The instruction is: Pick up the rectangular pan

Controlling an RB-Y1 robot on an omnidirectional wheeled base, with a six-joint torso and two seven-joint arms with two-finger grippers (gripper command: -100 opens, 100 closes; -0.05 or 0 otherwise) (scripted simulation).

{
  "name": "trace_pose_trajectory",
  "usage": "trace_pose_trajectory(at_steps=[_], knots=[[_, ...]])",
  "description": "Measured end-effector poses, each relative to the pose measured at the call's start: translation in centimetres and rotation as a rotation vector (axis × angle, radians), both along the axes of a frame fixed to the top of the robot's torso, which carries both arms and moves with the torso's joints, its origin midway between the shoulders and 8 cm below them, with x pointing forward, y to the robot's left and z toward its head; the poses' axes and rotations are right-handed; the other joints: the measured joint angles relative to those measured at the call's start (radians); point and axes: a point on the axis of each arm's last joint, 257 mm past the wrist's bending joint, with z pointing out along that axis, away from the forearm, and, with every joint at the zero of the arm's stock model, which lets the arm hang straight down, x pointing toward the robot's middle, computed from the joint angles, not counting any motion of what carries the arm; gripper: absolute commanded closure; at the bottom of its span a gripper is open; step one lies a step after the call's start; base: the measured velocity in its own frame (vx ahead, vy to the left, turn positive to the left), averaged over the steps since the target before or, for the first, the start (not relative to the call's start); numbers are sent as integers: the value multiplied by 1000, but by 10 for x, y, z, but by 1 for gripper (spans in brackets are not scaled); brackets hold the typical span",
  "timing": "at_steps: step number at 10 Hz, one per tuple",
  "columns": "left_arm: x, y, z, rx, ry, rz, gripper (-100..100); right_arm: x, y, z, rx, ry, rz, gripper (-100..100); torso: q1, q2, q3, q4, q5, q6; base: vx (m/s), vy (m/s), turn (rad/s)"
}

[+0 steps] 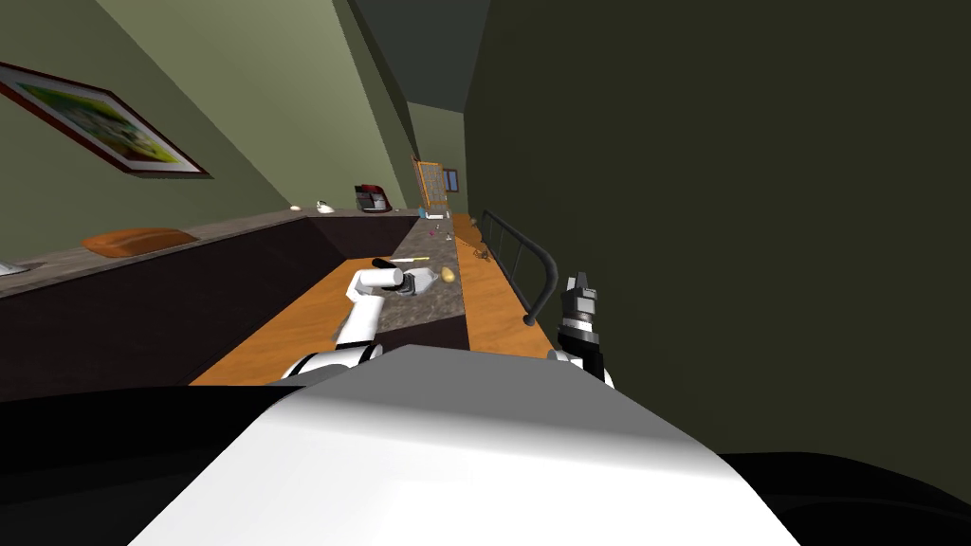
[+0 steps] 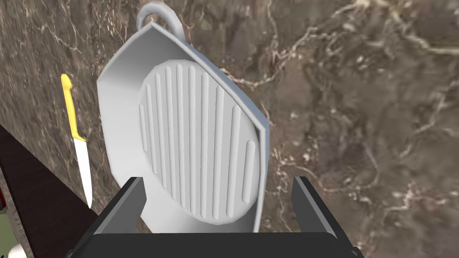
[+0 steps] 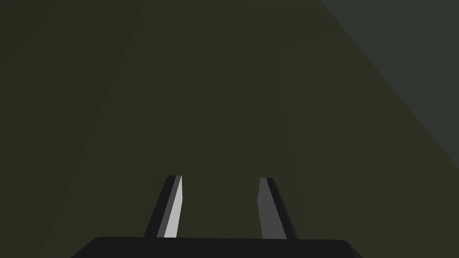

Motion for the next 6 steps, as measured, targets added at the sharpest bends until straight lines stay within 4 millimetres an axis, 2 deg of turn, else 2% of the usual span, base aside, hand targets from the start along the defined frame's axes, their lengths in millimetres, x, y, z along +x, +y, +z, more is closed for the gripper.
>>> trace_pose_trajectory(at_steps=[6], knots=[[-34,20,-28,-51,181,54,-100,0,0,0,0,0,0,0,0,0,0,0,0,0,18,12,-30]])
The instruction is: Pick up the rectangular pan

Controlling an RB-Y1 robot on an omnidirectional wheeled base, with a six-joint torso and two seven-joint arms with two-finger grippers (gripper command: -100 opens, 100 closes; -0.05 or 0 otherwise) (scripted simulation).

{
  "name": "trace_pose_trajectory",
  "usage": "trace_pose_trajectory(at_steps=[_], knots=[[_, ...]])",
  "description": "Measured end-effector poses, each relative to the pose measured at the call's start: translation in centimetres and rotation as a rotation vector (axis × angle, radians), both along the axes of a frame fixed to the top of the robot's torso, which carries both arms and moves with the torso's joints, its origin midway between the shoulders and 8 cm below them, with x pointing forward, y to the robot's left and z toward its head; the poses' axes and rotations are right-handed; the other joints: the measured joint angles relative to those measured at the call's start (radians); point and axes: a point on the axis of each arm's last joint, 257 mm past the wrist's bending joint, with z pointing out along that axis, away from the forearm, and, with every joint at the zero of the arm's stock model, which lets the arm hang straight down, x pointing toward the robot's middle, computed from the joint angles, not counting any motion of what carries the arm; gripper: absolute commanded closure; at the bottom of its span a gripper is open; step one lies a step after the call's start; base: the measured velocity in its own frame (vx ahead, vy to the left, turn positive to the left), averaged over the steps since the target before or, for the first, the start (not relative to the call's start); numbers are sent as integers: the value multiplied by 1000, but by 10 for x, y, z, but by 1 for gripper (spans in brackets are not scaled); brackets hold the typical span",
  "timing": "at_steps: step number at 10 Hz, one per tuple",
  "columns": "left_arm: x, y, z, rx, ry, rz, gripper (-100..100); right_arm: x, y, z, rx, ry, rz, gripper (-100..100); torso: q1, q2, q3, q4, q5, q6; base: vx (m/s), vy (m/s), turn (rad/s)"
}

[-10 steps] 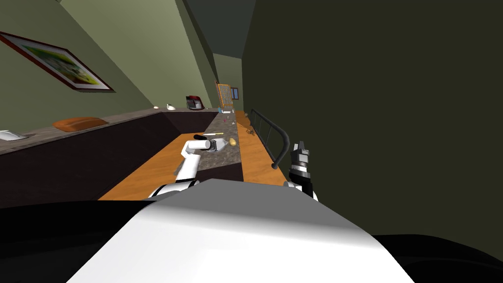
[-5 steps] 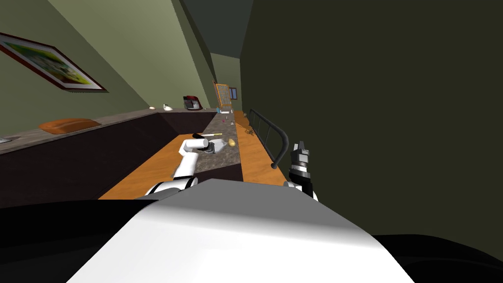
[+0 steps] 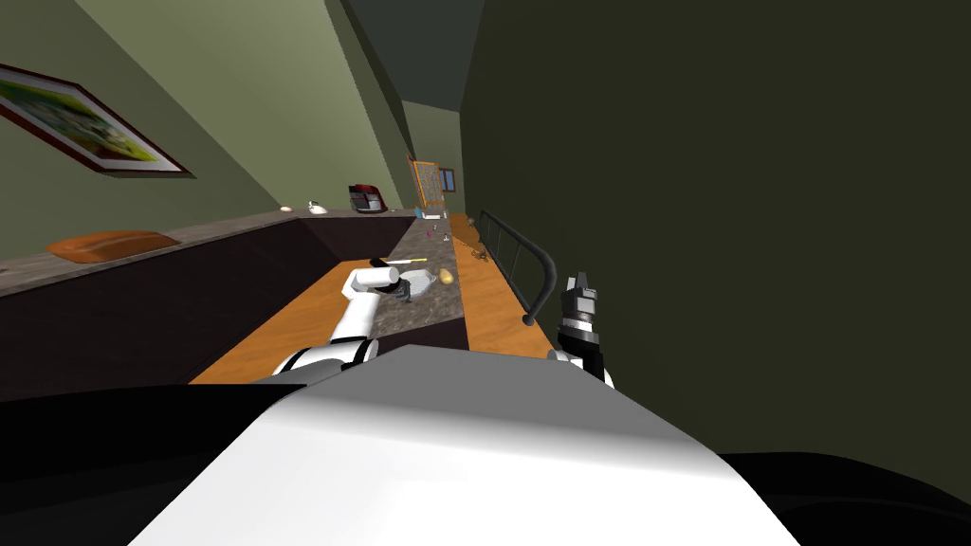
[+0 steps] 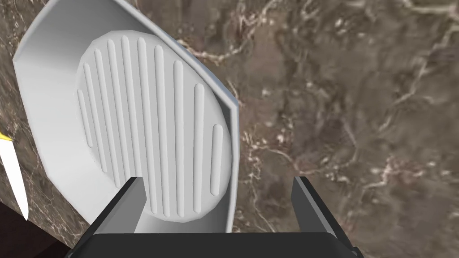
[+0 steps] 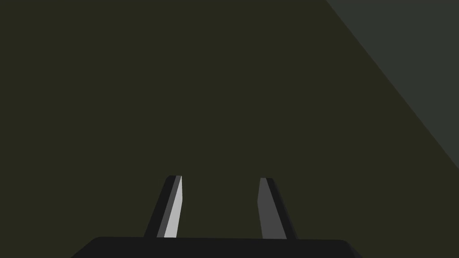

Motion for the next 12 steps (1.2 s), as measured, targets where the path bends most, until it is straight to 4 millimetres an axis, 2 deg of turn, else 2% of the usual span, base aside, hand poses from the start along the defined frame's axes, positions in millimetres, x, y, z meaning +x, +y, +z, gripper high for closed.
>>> trace_pose_trajectory(at_steps=[1,2,10,11,12], knots=[[-1,0,-1,-2,5,1,0,0,0,0,0,0,0,0,0,0,0,0,0,0,0,0,0],[-1,0,-1,-1,4,1,-100,0,0,0,0,0,0,0,-1,1,1,0,0,0,17,-21,39],[10,18,-21,-2,6,-27,-100,0,0,0,0,0,0,0,-2,-1,-1,0,0,0,18,-35,33],[10,18,-22,-1,5,-28,100,0,0,0,0,0,0,0,0,-2,-1,-1,0,0,0,0,0],[10,18,-22,-1,5,-28,100,0,0,0,0,0,0,0,1,-1,-1,-1,1,0,0,0,0]])
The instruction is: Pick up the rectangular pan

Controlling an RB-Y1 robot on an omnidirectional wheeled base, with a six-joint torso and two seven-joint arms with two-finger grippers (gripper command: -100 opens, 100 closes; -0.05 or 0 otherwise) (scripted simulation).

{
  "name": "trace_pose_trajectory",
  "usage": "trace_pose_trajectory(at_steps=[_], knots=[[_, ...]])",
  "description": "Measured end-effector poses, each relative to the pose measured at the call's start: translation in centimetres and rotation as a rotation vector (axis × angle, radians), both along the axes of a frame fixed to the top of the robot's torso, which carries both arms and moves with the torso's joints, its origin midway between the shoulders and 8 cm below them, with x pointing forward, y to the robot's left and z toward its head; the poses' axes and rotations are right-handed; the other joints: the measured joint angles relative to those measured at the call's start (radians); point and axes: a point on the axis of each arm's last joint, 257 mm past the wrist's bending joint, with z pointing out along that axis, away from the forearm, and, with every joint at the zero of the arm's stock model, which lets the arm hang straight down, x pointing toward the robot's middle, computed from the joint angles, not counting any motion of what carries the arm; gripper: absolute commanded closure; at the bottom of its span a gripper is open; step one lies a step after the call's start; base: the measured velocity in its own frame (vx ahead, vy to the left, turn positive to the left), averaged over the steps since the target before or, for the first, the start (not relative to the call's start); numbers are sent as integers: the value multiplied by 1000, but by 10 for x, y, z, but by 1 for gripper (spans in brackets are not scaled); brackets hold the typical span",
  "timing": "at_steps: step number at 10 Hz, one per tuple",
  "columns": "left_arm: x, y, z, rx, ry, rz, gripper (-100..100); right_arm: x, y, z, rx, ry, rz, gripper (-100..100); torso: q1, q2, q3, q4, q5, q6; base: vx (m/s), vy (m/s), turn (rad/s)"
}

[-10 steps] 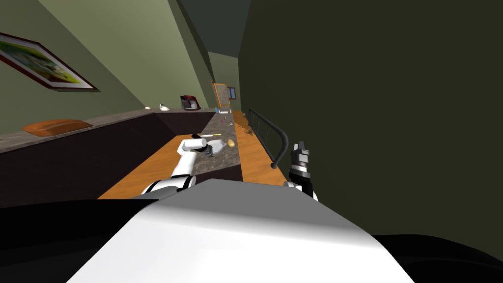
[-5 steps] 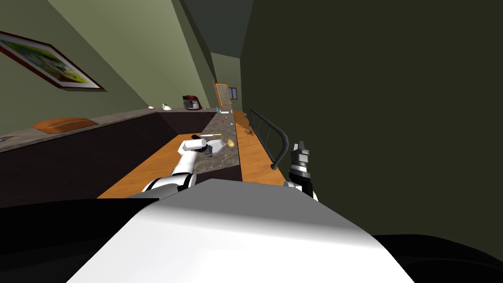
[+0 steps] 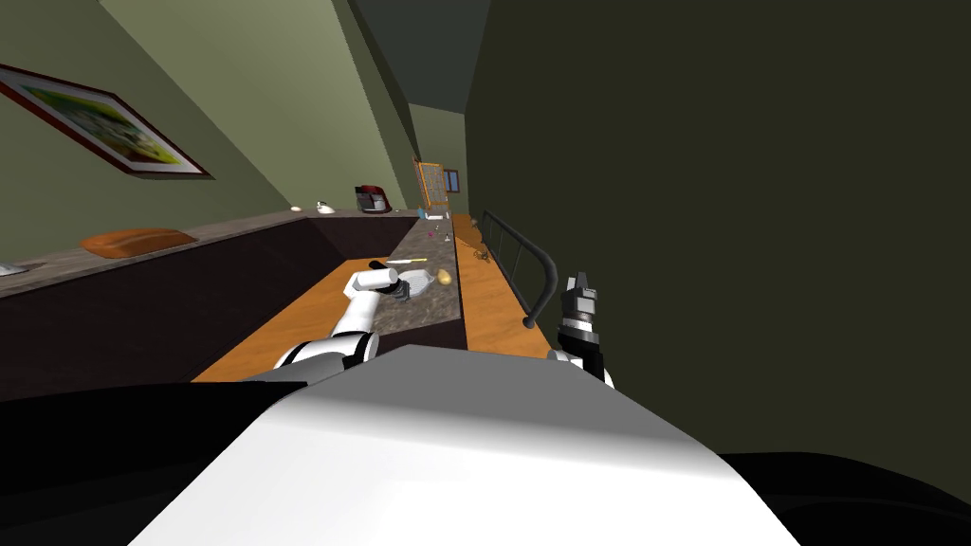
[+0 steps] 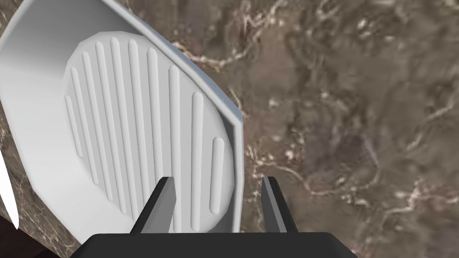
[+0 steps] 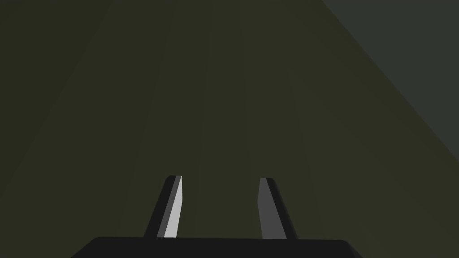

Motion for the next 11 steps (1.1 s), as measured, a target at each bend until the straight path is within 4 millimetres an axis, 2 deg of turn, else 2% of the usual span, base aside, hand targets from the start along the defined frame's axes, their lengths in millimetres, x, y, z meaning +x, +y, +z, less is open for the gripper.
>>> trace_pose_trajectory(at_steps=[3,4,5,11], knots=[[-1,0,-1,0,4,-2,100,0,0,0,0,0,0,0,1,0,1,1,0,0,0,0,0],[-1,-1,-2,0,5,-2,0,0,0,0,0,0,0,0,0,1,1,1,0,-1,0,0,0],[-1,-1,-2,-1,5,-2,100,0,0,0,0,0,0,0,0,1,1,2,0,-1,-6,17,-42],[-7,-11,12,0,0,16,100,0,0,0,0,0,0,0,0,5,4,4,-2,-2,-19,35,-33]])
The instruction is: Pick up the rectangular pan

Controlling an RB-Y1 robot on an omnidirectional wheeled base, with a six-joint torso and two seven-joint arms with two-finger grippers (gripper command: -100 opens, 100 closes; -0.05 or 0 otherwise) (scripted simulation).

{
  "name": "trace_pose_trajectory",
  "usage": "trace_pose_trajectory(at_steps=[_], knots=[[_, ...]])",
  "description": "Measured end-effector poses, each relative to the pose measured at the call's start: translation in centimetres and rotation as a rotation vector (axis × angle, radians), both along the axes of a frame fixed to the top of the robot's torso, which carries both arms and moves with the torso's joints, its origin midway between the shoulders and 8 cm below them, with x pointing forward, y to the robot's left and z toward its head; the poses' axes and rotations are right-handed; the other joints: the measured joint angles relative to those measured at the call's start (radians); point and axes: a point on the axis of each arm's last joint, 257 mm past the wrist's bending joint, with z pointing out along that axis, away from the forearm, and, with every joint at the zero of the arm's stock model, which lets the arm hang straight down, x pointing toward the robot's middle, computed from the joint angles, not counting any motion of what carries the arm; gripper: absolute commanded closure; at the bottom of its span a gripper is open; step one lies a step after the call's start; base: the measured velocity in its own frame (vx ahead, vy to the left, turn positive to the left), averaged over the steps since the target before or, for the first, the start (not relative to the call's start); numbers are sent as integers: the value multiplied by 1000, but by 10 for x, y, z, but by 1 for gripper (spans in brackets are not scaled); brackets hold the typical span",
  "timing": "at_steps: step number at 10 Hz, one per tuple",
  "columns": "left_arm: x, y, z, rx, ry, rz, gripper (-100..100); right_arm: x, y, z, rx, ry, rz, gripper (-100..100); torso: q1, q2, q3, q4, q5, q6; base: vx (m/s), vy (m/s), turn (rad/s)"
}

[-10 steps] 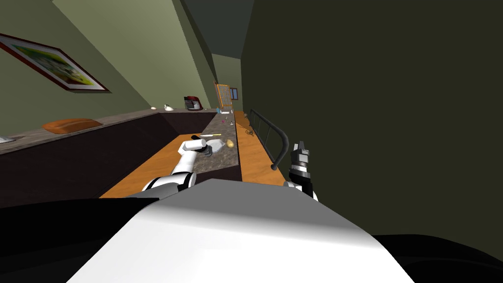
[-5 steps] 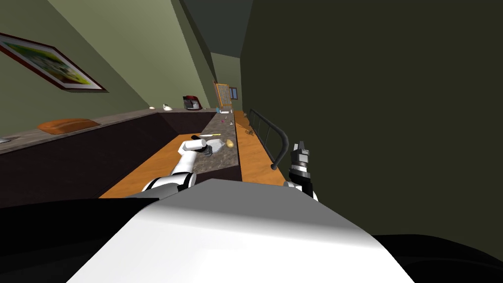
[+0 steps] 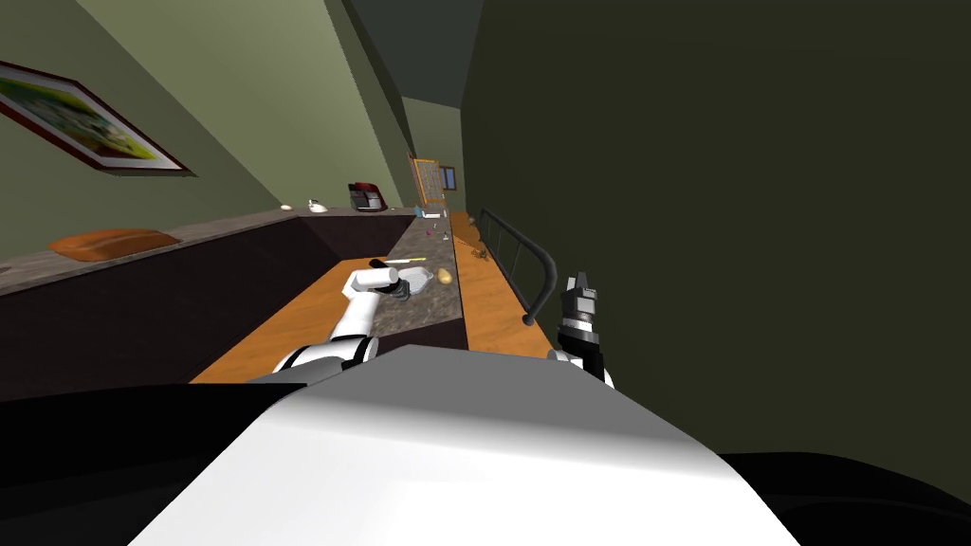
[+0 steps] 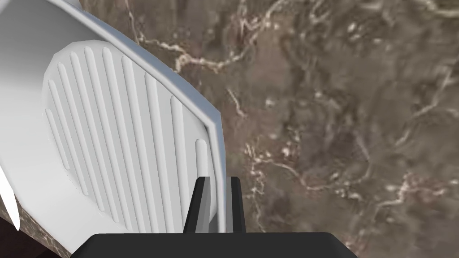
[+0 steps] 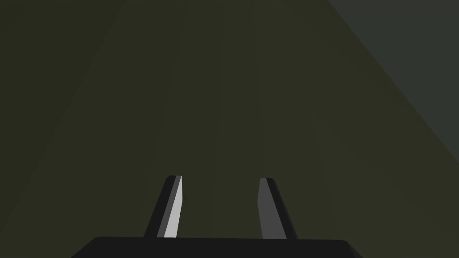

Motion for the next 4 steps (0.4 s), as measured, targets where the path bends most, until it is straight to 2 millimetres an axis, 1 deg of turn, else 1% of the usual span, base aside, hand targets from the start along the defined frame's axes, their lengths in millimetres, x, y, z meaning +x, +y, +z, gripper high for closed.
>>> trace_pose_trajectory(at_steps=[3,4], knots=[[-4,-7,7,-1,-1,11,100,0,0,0,0,0,0,0,-1,1,1,1,-1,0,-13,24,-21],[-4,-7,7,-2,0,13,0,0,0,0,0,0,0,0,-2,1,1,1,-1,0,0,0,0]])
